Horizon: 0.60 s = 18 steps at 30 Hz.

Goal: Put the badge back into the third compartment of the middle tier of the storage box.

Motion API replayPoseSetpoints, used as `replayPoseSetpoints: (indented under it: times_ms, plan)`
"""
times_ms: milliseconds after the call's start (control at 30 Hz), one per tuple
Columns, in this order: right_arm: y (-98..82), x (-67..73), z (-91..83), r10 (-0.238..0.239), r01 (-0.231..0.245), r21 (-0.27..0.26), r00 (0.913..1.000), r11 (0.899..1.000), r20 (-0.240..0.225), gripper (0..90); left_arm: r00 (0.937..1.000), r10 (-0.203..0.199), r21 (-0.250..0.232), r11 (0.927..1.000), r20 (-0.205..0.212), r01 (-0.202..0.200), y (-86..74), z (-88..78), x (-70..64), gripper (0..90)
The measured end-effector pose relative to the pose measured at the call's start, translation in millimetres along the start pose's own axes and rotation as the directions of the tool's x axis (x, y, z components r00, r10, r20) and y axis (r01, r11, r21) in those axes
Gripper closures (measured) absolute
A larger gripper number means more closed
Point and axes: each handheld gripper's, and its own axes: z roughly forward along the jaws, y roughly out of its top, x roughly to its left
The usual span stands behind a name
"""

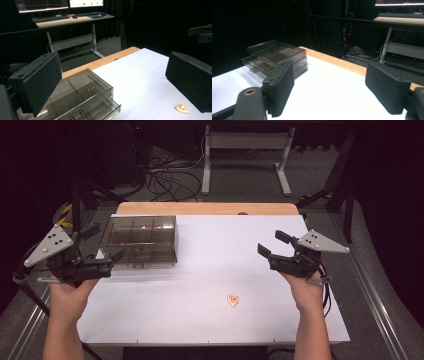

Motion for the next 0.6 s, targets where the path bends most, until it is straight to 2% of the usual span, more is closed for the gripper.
replayPoseSetpoints:
  times_ms: [600]
  plan:
    - [-15.3,5.8,3.0,0.012,-0.014,0.069,0.9997,0.998,0.022,29.7,0.9999,0.004,0.001,1.0000,0.012,-0.004,1.0,-3.1,-1.9,1.3]
